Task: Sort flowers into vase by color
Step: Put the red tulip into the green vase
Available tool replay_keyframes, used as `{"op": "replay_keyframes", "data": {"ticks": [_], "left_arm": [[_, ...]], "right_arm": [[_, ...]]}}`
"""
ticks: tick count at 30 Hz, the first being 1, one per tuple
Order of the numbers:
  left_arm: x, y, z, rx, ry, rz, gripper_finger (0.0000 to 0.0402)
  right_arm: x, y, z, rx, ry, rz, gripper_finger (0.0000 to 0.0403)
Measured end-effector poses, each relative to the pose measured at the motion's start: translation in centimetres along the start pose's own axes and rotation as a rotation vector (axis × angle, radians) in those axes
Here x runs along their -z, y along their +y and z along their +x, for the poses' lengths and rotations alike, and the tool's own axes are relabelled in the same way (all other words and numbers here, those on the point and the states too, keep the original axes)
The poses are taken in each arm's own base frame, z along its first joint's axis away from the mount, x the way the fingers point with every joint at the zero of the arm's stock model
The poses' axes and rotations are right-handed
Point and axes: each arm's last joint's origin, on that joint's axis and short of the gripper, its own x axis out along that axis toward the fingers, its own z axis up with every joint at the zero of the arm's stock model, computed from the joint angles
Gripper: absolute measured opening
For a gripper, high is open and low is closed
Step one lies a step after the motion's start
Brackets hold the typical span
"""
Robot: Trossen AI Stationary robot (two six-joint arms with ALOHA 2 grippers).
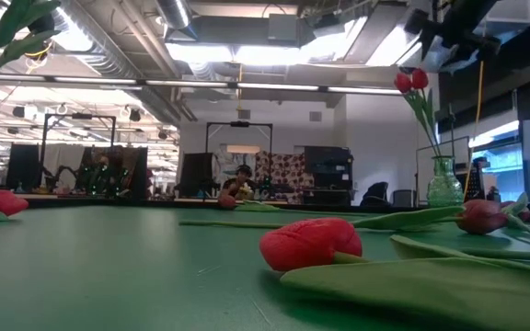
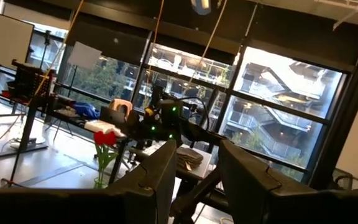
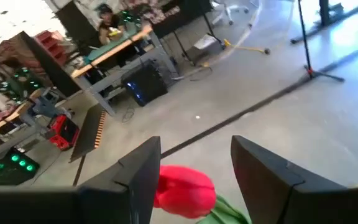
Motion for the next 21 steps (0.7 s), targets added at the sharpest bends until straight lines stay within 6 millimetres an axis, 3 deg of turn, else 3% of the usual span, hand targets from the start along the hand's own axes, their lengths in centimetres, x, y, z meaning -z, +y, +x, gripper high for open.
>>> {"op": "replay_keyframes", "data": {"ticks": [5, 10, 15, 21], "left_arm": [[0.9, 0.0, -0.3, 0.003, 0.085, 0.020, 0.0118], [1.9, 0.1, -0.3, -0.015, 0.164, 0.025, 0.0118], [1.9, 0.3, -0.3, -0.054, 0.162, 0.031, 0.0118], [2.0, 0.5, -0.2, -0.057, 0.171, 0.021, 0.0124]], "right_arm": [[-2.3, -0.6, -3.5, -0.130, -0.064, -0.100, 0.0198], [-2.5, 0.4, -6.4, -0.372, -0.050, -0.186, 0.0198], [-0.9, 3.1, -8.6, -0.656, 0.008, -0.282, 0.0198], [3.0, 5.7, -10.7, -0.815, 0.161, -0.375, 0.0198]]}}
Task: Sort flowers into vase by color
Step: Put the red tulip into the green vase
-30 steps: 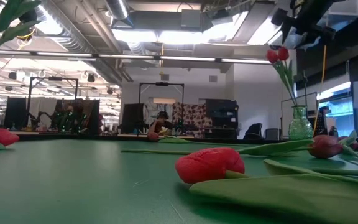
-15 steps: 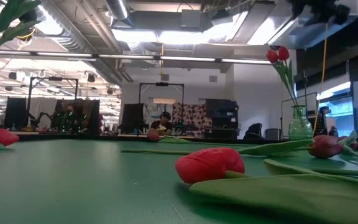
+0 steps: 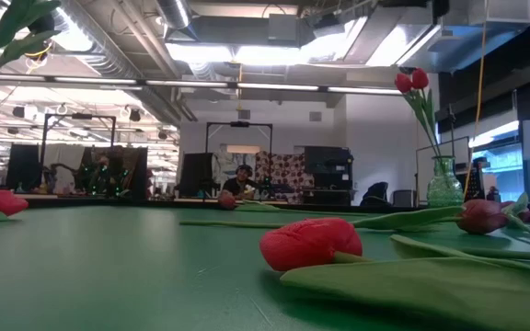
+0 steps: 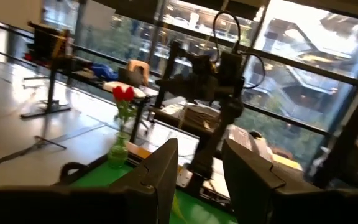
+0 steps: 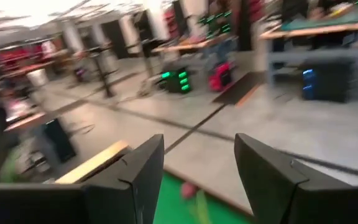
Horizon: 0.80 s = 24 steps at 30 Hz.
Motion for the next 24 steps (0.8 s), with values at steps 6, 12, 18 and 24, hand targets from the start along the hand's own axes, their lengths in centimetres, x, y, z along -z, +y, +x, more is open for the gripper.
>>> {"op": "replay_keyframes", "data": {"ticks": [6, 12, 18, 24], "left_arm": [[0.7, -0.8, 0.2, 0.109, 0.058, 0.017, 0.0154], [0.4, -2.1, 0.3, 0.215, 0.007, -0.042, 0.0184], [-0.1, -2.3, 0.6, 0.179, -0.064, -0.069, 0.0194], [-0.1, -1.7, 1.1, 0.097, -0.078, -0.117, 0.0195]], "right_arm": [[2.6, 4.0, 0.2, -0.151, 0.119, -0.006, 0.0198], [5.6, 7.7, -0.2, -0.329, 0.262, -0.009, 0.0198], [9.2, 11.2, -1.3, -0.520, 0.433, -0.109, 0.0203], [14.2, 13.6, -3.3, -0.650, 0.690, -0.295, 0.0261]]}}
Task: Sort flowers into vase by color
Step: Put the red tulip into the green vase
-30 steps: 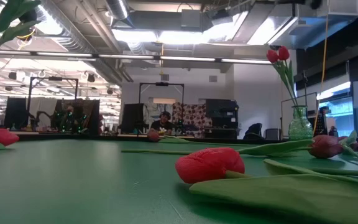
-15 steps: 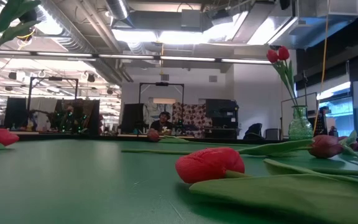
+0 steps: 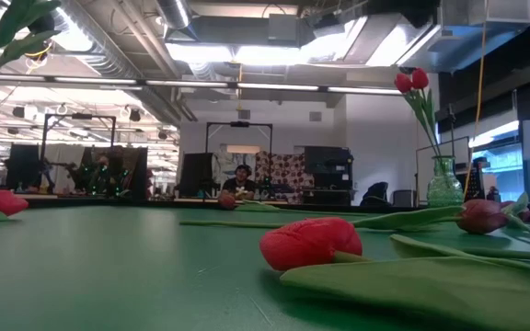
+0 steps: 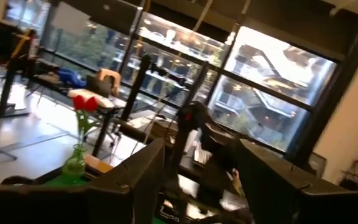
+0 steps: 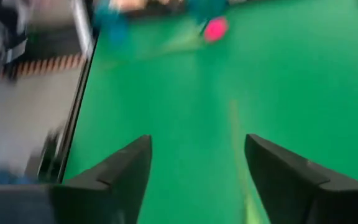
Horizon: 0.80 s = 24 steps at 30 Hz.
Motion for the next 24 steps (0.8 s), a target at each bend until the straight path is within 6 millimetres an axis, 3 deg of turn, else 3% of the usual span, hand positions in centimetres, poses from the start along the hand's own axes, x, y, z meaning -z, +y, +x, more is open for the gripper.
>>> {"op": "replay_keyframes", "data": {"ticks": [5, 11, 16, 24], "left_arm": [[-0.1, 0.1, 0.1, -0.009, -0.004, -0.048, 0.0195], [-0.1, 0.2, 0.1, -0.023, -0.007, -0.048, 0.0195], [0.0, 0.2, 0.1, -0.027, -0.007, -0.067, 0.0195], [0.0, 0.2, 0.1, -0.028, -0.004, -0.091, 0.0195]], "right_arm": [[2.9, 2.8, 2.4, -0.118, 0.185, -0.076, 0.0318], [7.1, 7.0, 4.9, -0.225, 0.293, -0.324, 0.0324], [9.5, 9.3, 8.1, -0.254, 0.227, -0.458, 0.0305], [12.2, 11.0, 13.1, -0.225, 0.079, -0.386, 0.0291]]}}
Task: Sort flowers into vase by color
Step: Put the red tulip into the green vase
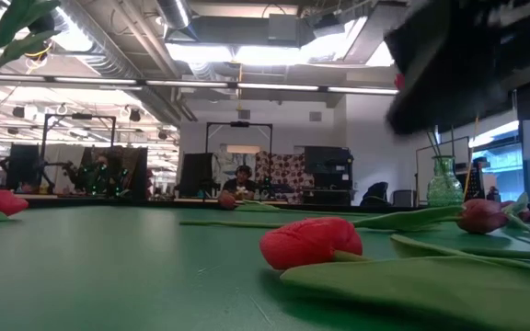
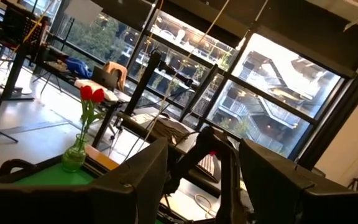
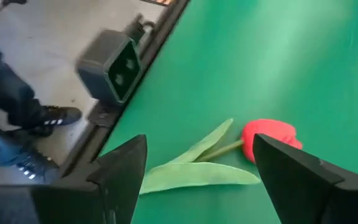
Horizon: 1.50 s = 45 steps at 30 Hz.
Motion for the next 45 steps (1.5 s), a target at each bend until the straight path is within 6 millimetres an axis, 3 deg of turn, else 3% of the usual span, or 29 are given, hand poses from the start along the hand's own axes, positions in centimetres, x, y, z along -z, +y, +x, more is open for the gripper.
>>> {"op": "replay_keyframes", "data": {"ticks": [7, 12, 16, 21, 25, 28, 31, 33, 38, 45], "left_arm": [[0.1, 0.1, 0.0, -0.006, 0.011, 0.005, 0.0195], [0.3, 0.1, 0.0, -0.011, 0.019, 0.009, 0.0195], [0.3, 0.1, 0.0, -0.012, 0.022, -0.007, 0.0195], [0.4, 0.1, 0.0, -0.016, 0.032, -0.029, 0.0195], [0.5, -0.1, -0.2, -0.004, 0.041, -0.034, 0.0195], [0.6, -0.3, -0.3, 0.006, 0.050, -0.033, 0.0195], [0.7, -0.3, -0.4, 0.010, 0.055, -0.030, 0.0195], [0.7, -0.3, -0.4, 0.010, 0.057, -0.028, 0.0195], [0.8, -0.3, -0.4, 0.008, 0.060, -0.017, 0.0195], [0.8, -0.3, -0.3, 0.007, 0.060, -0.017, 0.0195]], "right_arm": [[2.9, 0.1, 2.8, 0.063, 0.068, 0.060, 0.0291], [3.4, 0.0, 2.9, 0.099, 0.110, 0.067, 0.0291], [3.1, -1.1, 1.4, 0.150, 0.209, -0.038, 0.0291], [1.8, -4.1, -1.8, 0.262, 0.328, -0.113, 0.0291], [-0.4, -5.6, -4.6, 0.297, 0.270, 0.067, 0.0291], [-1.3, -5.4, -5.4, 0.246, 0.196, 0.359, 0.0291], [-1.1, -4.8, -5.0, 0.215, 0.190, 0.635, 0.0291], [-0.5, -4.0, -4.0, 0.213, 0.194, 0.698, 0.0291], [1.5, -3.0, -1.7, 0.299, 0.186, 0.650, 0.0291], [3.2, -4.8, 1.6, 0.374, 0.190, 0.509, 0.0284]]}}
